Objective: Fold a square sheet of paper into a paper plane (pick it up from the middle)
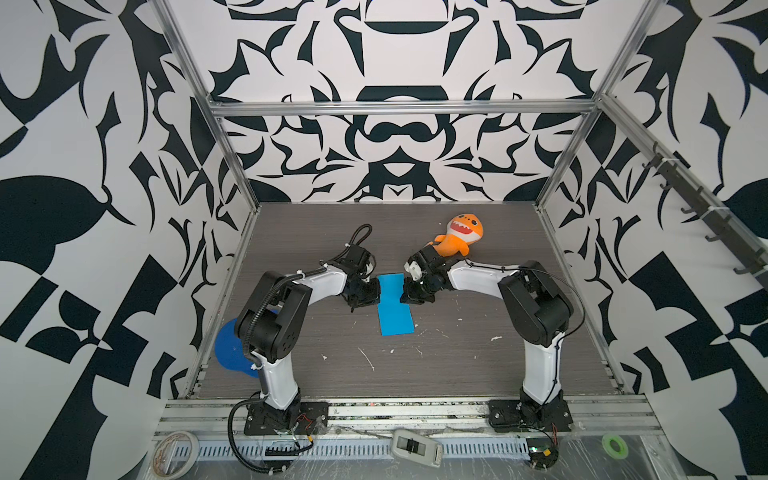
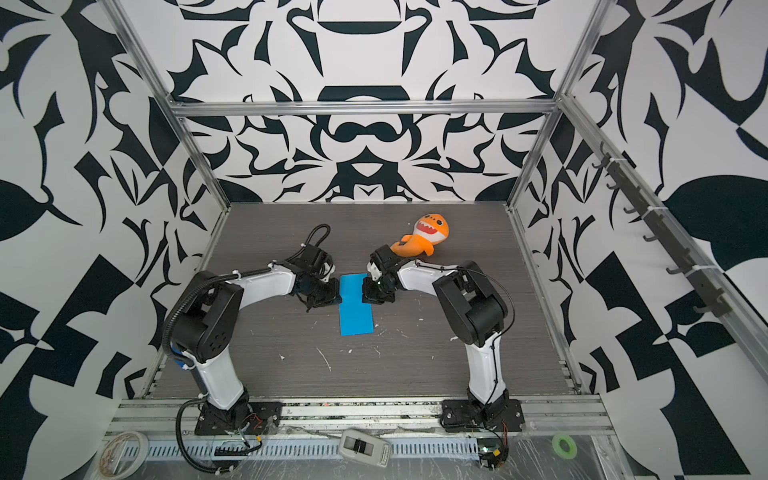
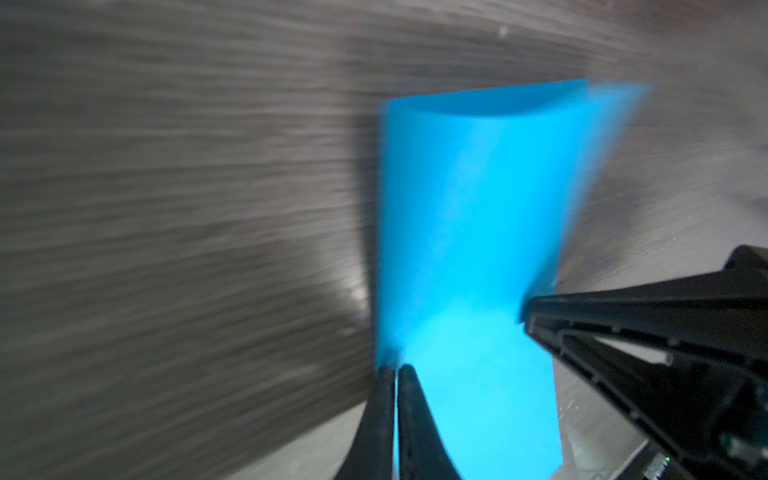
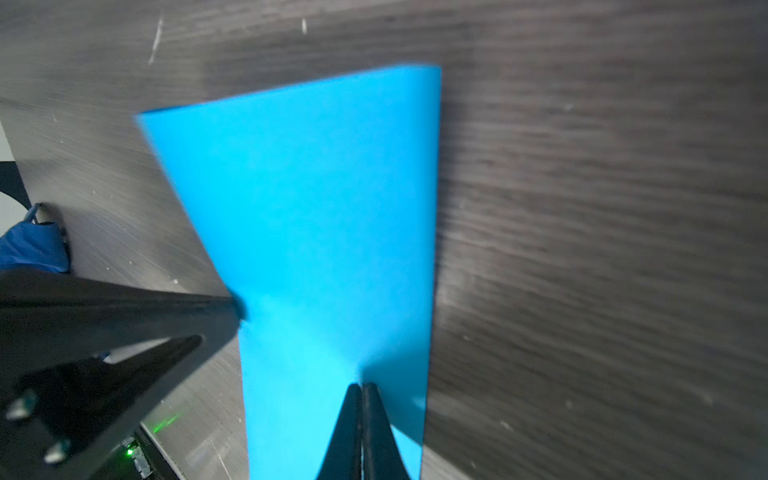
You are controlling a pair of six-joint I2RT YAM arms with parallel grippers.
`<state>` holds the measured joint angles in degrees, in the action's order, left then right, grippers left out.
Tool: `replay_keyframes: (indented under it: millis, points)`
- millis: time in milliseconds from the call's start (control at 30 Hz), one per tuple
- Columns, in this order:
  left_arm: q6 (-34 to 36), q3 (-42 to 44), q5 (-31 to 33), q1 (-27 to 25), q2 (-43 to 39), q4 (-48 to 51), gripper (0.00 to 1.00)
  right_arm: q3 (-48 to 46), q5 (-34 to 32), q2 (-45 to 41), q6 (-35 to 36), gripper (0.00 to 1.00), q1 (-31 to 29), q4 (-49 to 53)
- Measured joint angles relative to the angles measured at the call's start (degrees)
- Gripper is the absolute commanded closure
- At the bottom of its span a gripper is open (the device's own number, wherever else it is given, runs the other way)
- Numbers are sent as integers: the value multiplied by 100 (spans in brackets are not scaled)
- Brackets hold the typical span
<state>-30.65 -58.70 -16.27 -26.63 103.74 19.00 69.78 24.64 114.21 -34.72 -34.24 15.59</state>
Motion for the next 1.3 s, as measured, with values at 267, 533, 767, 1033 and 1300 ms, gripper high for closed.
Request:
replay_keyframes:
  millis: [267, 533, 767, 1033, 1300]
  points:
    - [-72, 98, -372, 363, -203, -48, 89, -4, 4, -2, 0, 92, -4, -7]
    - [-387, -203, -807, 70, 7, -629, 90, -4, 7, -2, 0, 93, -15, -7]
    - [-317, -372, -605, 50, 511, -573, 90, -17, 11, -2, -2, 93, -15, -20]
    - [-20, -387, -595, 348, 498, -472, 89, -63, 22, -17, -2, 93, -15, -85]
    - [31, -378, -660, 662, 415, -382, 89, -63, 22, -20, -2, 93, -15, -85]
